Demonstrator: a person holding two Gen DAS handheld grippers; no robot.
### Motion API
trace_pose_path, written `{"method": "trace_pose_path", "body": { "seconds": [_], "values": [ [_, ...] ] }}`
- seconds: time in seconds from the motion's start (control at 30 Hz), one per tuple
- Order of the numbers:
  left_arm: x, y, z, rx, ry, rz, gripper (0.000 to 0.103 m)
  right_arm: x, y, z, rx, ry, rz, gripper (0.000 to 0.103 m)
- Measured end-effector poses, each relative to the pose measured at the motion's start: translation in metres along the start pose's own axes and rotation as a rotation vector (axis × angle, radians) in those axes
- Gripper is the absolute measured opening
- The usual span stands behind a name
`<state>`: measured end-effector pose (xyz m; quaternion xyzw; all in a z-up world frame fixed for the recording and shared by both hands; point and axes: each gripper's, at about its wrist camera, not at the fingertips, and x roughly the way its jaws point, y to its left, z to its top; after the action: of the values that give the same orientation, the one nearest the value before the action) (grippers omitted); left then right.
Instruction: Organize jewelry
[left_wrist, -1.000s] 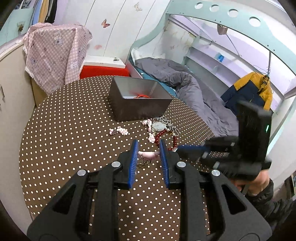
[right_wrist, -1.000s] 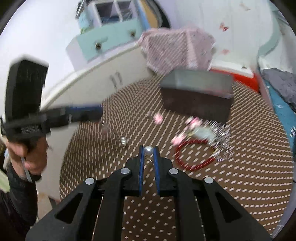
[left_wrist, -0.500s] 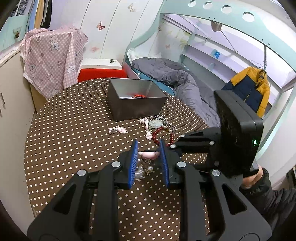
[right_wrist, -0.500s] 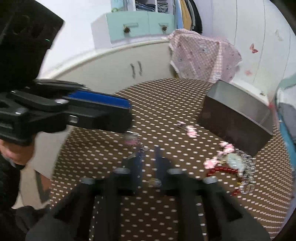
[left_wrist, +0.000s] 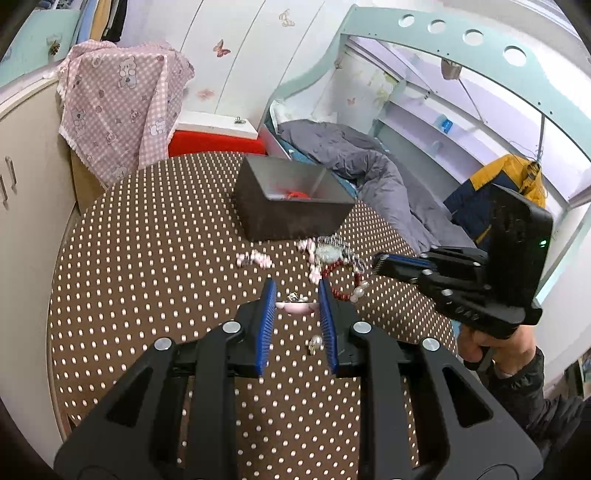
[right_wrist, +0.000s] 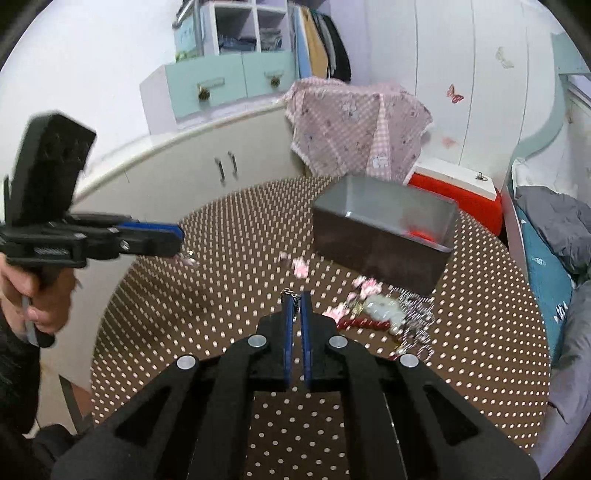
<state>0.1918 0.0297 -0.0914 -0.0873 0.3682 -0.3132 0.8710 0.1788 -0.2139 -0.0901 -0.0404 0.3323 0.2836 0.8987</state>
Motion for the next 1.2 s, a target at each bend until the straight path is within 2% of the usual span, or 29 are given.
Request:
{"method": "trace_pose_path", "body": {
  "seconds": [0.2, 0.3, 0.47, 0.67, 0.7, 0.73, 0.77, 0.8, 0.83, 0.87, 0.9, 0.93, 1.0, 1.2],
  "values": [
    [0.005, -0.013, 0.038, 0.039, -0.044, 0.064, 0.023, -0.036, -0.022, 0.041, 0.045, -0.101, 0.012, 0.003],
    [0.011, -0.023, 0.069, 0.061, -0.068, 0.089, 0.023, -0.041, -0.037, 0.068, 0.062, -0.113, 0.0, 0.003],
    [0.041, -0.042, 0.12, 0.121, -0.049, 0.145, 0.023, -0.027, -0.067, 0.103, 0.114, -0.082, -0.024, 0.003],
    [0.094, -0.038, 0.149, 0.12, 0.04, 0.211, 0.024, 0.02, -0.104, 0.116, 0.22, 0.036, -0.032, 0.004],
    [0.102, -0.037, 0.151, 0.119, 0.061, 0.229, 0.029, 0.029, -0.11, 0.115, 0.244, 0.068, -0.035, 0.006],
    [0.107, -0.035, 0.153, 0.113, 0.07, 0.237, 0.058, 0.034, -0.116, 0.114, 0.266, 0.081, -0.042, 0.006],
    [0.11, -0.033, 0.154, 0.101, 0.071, 0.254, 0.076, 0.036, -0.119, 0.115, 0.283, 0.082, -0.049, 0.006],
    [0.11, -0.033, 0.154, 0.095, 0.056, 0.266, 0.088, 0.036, -0.123, 0.115, 0.304, 0.081, -0.055, 0.007],
    [0.109, -0.032, 0.154, 0.092, 0.043, 0.276, 0.088, 0.034, -0.127, 0.114, 0.33, 0.077, -0.064, 0.016],
    [0.108, -0.032, 0.153, 0.091, 0.043, 0.284, 0.089, 0.031, -0.128, 0.114, 0.339, 0.068, -0.072, 0.04],
    [0.105, -0.031, 0.152, 0.091, 0.042, 0.3, 0.089, 0.025, -0.129, 0.113, 0.343, 0.049, -0.09, 0.057],
    [0.103, -0.032, 0.151, 0.093, 0.035, 0.316, 0.089, 0.018, -0.128, 0.113, 0.341, 0.025, -0.109, 0.085],
    [0.094, -0.033, 0.149, 0.096, 0.014, 0.339, 0.089, 0.001, -0.125, 0.113, 0.335, -0.031, -0.139, 0.094],
    [0.056, -0.034, 0.142, 0.07, -0.07, 0.372, 0.092, -0.022, -0.115, 0.115, 0.327, -0.075, -0.148, 0.094]
  ]
}}
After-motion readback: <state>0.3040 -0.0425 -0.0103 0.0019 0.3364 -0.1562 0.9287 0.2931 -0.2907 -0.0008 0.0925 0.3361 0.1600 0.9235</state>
